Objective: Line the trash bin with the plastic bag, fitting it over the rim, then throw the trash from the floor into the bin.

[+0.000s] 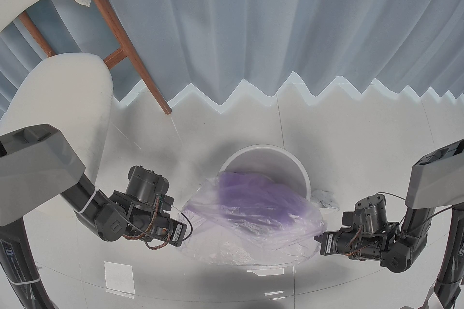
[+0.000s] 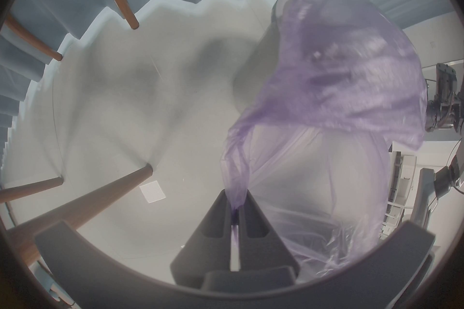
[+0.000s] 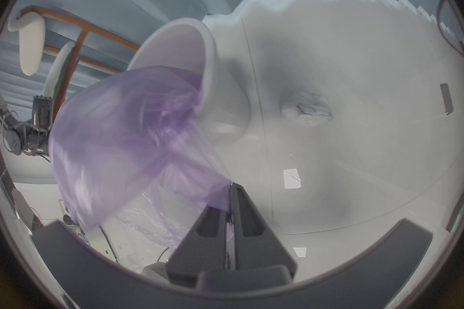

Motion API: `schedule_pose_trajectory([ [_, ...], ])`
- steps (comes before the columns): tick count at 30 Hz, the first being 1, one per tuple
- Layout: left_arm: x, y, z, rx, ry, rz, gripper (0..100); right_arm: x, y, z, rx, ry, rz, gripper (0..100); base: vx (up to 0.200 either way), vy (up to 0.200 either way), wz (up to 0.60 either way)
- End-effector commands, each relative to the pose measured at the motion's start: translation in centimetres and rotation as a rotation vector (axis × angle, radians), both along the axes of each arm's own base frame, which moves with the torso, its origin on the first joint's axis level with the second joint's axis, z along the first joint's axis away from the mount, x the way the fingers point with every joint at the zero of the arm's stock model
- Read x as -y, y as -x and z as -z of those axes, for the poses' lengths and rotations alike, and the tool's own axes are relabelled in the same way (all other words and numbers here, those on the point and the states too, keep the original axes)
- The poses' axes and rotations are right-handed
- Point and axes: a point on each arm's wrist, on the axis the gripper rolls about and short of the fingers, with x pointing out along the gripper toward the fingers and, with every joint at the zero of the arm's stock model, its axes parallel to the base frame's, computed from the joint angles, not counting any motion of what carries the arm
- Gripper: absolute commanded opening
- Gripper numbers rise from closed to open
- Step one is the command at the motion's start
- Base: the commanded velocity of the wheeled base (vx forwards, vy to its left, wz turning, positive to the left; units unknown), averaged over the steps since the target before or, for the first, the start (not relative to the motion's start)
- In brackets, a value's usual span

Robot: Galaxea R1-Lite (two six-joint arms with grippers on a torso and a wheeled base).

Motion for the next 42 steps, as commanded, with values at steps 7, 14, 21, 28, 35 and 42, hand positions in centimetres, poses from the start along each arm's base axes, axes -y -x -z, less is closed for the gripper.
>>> schedule_pose_trajectory([
  [7,-0.5,-3.4,1.6,0.034,-0.033,-0.003,0,1.6,-3.4,1.7,0.025,0.028,0.085,0,0.000,0.000,0.00],
  [14,1.4,-6.1,1.7,0.162,0.016,0.011,0,1.9,-5.8,0.2,0.123,-0.002,0.127,0,0.000,0.000,0.00],
  [21,2.4,-7.1,2.7,0.267,0.062,0.015,0,1.8,-6.7,-0.3,0.173,-0.019,0.137,0,0.000,0.000,0.00],
  [28,2.3,-6.6,1.7,0.299,0.068,0.002,100,1.8,-6.4,-1.2,0.216,-0.038,0.135,100,0.000,0.000,0.00],
  [35,2.0,-5.8,-1.9,0.376,0.147,-0.040,100,2.7,-3.8,-2.5,0.227,0.018,0.085,100,0.000,0.000,0.00],
  [42,1.4,-5.1,-4.2,0.421,0.173,-0.054,100,2.7,-3.7,-4.4,0.336,0.005,0.049,100,0.000,0.000,0.00],
])
